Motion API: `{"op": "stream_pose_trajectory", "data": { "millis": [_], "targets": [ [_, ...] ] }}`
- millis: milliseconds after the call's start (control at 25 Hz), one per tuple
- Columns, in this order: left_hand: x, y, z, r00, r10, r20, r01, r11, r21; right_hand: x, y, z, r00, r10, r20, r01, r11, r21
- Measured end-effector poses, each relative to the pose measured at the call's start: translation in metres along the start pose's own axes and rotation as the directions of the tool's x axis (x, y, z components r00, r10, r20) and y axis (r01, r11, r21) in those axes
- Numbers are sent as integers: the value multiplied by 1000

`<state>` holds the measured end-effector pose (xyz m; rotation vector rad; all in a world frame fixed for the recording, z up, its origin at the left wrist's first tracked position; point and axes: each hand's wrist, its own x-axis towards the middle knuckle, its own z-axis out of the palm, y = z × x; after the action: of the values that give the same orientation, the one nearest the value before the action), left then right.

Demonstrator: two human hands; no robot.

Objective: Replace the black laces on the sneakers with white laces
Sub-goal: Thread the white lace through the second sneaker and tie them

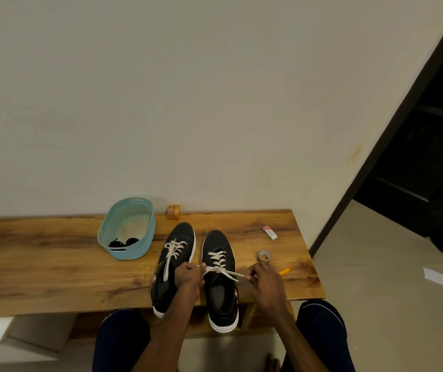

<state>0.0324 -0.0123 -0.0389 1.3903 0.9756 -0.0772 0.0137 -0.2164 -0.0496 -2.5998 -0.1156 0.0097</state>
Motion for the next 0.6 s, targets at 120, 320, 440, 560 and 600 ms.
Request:
{"op": "stream_pose_trajectory", "data": {
  "millis": [120, 320, 440, 560, 600],
  "targets": [
    [-2, -1, 4, 996, 67, -67, -60, 993, 101, -4, 4, 1, 998, 64, 19, -65, 997, 30],
    [-14, 4, -6, 971, 236, 47, -234, 879, 415, -6, -2, 4, 984, 172, 40, -176, 966, 190],
    [-31, 1, -27, 867, 480, 135, -475, 712, 517, -15, -10, 6, 994, 105, -18, -97, 964, 247],
    [-42, -16, -63, 649, 740, 175, -647, 416, 639, -35, -22, 8, 988, -121, -97, 137, 973, 186],
    [-41, -22, -75, 605, 773, 191, -645, 336, 686, -42, -27, 11, 976, -208, -62, 214, 967, 136]
  ]
}}
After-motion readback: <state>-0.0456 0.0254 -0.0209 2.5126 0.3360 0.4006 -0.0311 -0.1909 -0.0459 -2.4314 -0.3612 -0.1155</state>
